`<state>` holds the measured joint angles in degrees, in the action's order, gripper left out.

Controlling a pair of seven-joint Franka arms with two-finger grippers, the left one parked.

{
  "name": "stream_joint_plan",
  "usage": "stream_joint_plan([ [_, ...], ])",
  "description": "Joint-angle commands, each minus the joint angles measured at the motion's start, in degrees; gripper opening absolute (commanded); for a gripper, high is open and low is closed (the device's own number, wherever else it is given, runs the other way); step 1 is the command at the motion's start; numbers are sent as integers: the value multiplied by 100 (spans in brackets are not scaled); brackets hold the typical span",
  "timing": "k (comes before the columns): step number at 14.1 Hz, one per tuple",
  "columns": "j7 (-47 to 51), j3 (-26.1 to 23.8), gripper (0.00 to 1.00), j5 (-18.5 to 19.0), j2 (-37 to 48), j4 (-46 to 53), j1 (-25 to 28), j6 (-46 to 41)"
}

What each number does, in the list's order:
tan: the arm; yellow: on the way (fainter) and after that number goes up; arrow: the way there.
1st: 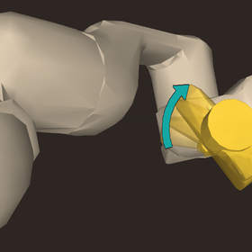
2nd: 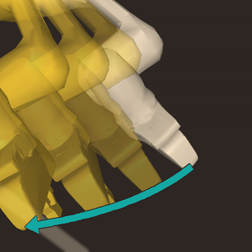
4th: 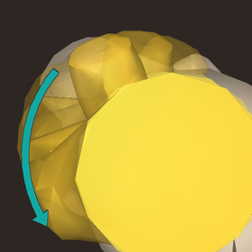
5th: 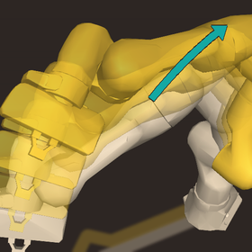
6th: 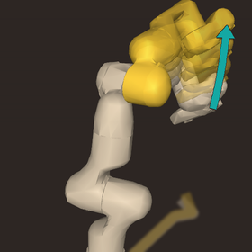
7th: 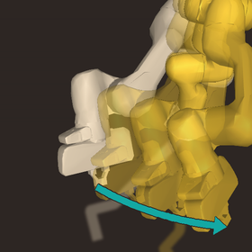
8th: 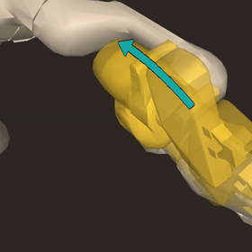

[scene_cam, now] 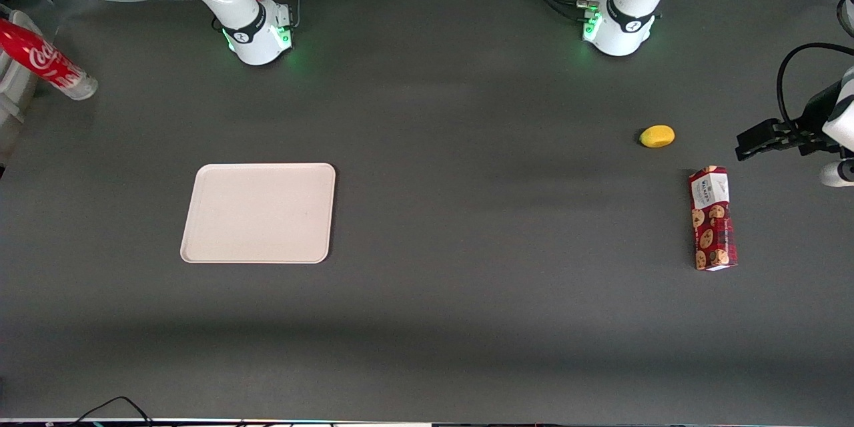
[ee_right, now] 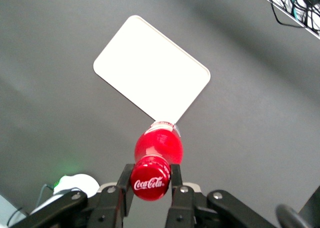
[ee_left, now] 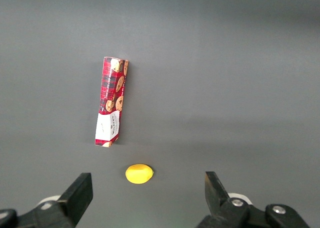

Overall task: Place coke bottle on tray
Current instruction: 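Lower the bottle onto the tray and open the right gripper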

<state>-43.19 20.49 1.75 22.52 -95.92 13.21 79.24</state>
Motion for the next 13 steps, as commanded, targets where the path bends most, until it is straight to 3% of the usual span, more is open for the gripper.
stream_joint_plan([
  [1, 423, -395, 16, -515, -1308, 732, -64, -137],
  [3, 635, -493, 16, -772, -1924, 724, -91, 292],
  [7, 1004, -633, 16, -729, -2900, 610, -126, 881],
  [13, 891, -590, 16, -720, -3149, -1085, -354, 2910],
])
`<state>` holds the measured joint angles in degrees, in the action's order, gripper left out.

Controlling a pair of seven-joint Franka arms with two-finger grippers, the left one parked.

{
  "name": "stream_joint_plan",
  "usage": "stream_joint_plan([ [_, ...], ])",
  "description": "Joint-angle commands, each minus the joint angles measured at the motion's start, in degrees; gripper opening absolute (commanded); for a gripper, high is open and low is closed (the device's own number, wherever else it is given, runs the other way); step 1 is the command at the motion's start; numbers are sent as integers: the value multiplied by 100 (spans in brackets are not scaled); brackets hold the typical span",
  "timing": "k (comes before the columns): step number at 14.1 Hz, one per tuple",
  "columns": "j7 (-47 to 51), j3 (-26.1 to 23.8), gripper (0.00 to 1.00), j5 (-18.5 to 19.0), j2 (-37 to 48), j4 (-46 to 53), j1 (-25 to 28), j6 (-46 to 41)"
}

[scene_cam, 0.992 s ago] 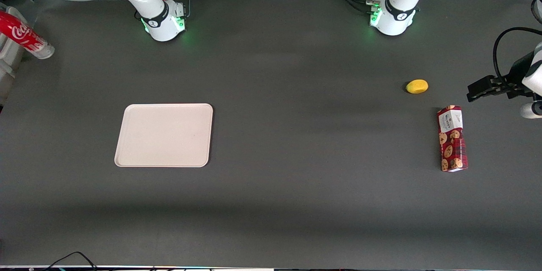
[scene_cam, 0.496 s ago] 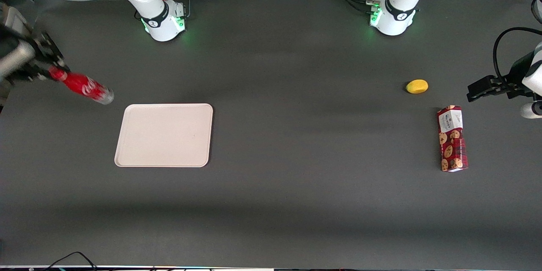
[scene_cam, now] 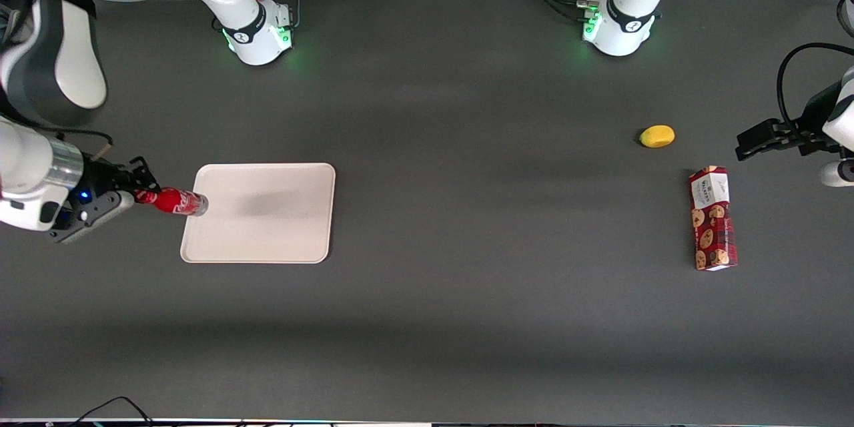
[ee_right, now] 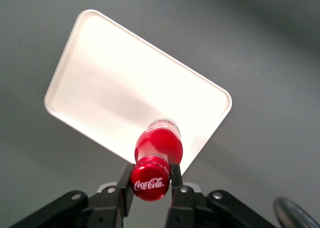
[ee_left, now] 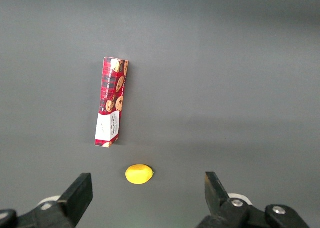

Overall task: Place coke bottle on tray
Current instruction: 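Lower the bottle onto the tray and open the right gripper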

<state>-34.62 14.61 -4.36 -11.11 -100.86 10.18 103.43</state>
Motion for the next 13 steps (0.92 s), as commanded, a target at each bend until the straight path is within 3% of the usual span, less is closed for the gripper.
stream_joint_plan([
  [1, 8, -2, 16, -109, 214, -801, -77, 720],
  [9, -1, 7, 19, -152, 74, -1770, -113, 2137],
  [11, 8, 7, 79, -161, 56, -1753, -148, 2146],
  [12, 60, 7, 100, -161, 30, -1735, -139, 2137],
  [13, 104, 7, 100, -161, 38, -1709, -130, 2102],
])
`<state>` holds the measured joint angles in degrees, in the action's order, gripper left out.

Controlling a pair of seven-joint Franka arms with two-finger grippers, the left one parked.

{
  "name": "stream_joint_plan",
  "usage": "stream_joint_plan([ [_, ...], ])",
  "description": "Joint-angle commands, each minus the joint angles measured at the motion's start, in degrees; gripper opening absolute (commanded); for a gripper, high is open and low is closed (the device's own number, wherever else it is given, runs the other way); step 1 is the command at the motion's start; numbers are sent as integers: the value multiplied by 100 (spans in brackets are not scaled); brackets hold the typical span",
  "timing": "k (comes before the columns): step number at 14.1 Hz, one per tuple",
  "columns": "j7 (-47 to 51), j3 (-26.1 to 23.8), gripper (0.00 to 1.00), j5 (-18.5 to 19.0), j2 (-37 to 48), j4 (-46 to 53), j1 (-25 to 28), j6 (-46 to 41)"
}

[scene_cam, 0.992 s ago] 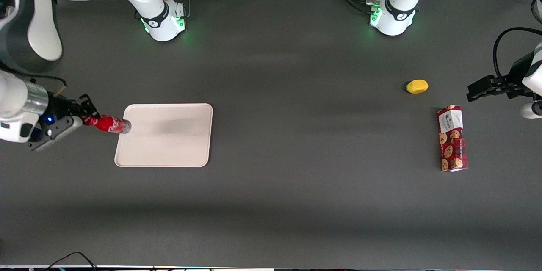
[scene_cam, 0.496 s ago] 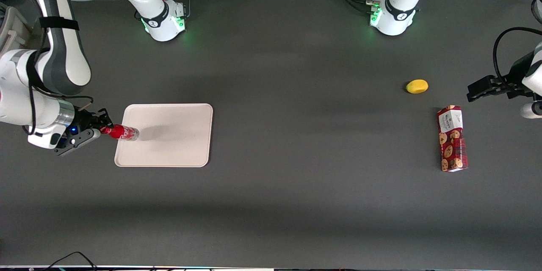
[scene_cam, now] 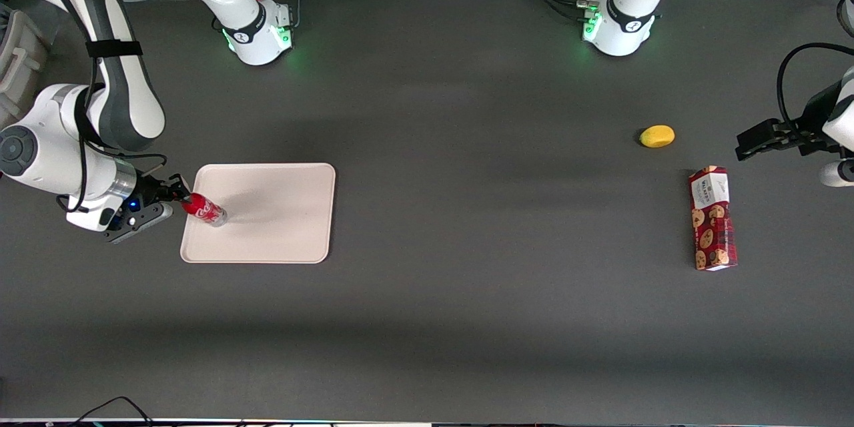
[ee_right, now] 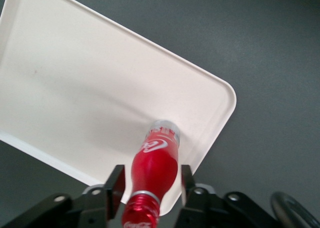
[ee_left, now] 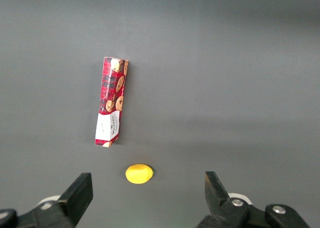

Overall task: Place coke bottle on tray
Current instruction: 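Lower the bottle onto the tray and open the right gripper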

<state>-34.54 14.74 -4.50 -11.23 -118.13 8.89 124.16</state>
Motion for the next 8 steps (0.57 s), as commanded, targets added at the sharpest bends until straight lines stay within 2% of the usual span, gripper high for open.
stream_joint_plan([
  [1, 132, -6, 100, -147, 77, 105, 16, -14],
  [3, 542, -41, 100, -147, 200, 455, 16, -477],
  [5, 1166, -76, 100, -138, 358, 1122, 77, -1345],
  [8, 2264, -463, 100, -51, 394, 2352, 78, -2716],
])
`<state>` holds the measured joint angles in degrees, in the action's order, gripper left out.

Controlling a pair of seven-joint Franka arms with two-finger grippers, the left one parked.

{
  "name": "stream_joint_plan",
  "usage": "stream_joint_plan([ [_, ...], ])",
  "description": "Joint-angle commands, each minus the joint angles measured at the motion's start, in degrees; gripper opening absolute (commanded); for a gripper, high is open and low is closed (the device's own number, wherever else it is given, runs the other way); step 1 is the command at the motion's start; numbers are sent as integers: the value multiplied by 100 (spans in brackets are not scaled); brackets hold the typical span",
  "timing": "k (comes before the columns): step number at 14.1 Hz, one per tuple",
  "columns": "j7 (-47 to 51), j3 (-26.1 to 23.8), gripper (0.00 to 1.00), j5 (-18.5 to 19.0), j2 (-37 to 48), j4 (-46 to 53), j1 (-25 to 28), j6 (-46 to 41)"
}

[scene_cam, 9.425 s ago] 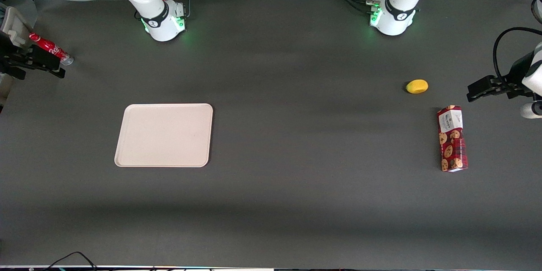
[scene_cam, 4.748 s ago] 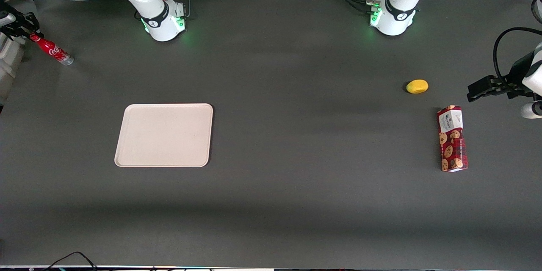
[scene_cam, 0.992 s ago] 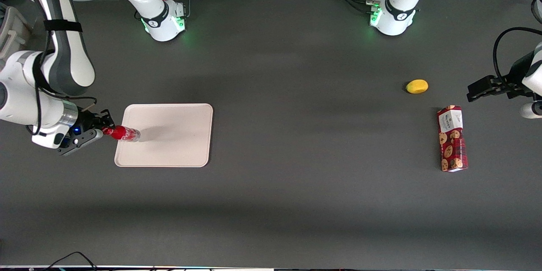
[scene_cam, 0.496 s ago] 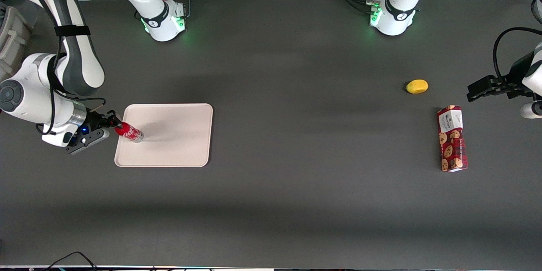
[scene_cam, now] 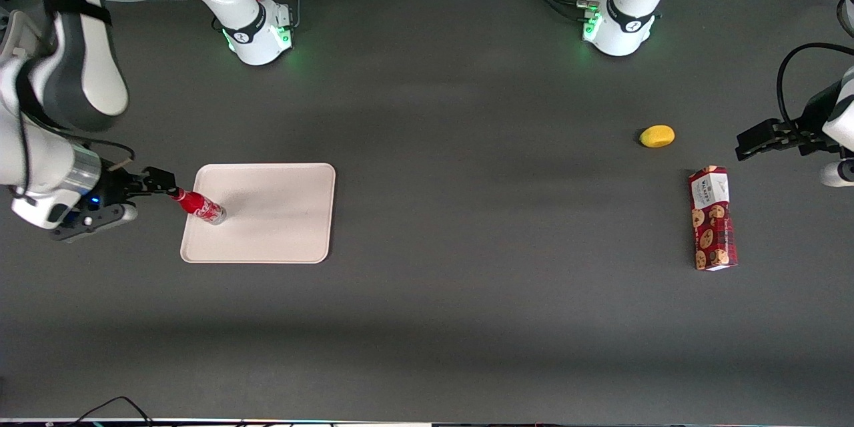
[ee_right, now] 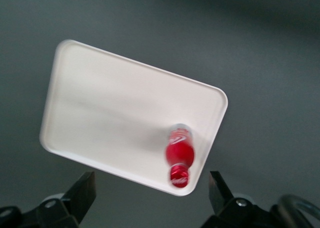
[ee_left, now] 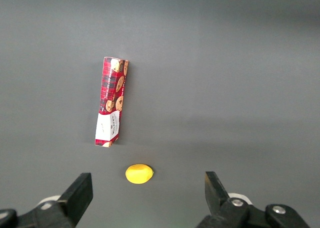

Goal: Place coke bottle on tray

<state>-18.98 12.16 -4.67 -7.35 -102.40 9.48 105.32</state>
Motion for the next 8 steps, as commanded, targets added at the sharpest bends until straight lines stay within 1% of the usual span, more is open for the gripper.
stream_joint_plan([
  [1, 955, -249, 100, -16, 14, 1157, 19, -1273],
  [2, 1079, -319, 100, 19, 41, 1501, 19, -1625],
  [3, 1193, -345, 100, 149, 119, 1739, 28, -1916],
  [4, 1325, -389, 100, 255, 242, 1872, 19, -2136],
  [6, 1423, -425, 100, 326, 549, 2031, 19, -2497],
  [8, 1432, -416, 100, 397, 656, 2259, -25, -2927],
])
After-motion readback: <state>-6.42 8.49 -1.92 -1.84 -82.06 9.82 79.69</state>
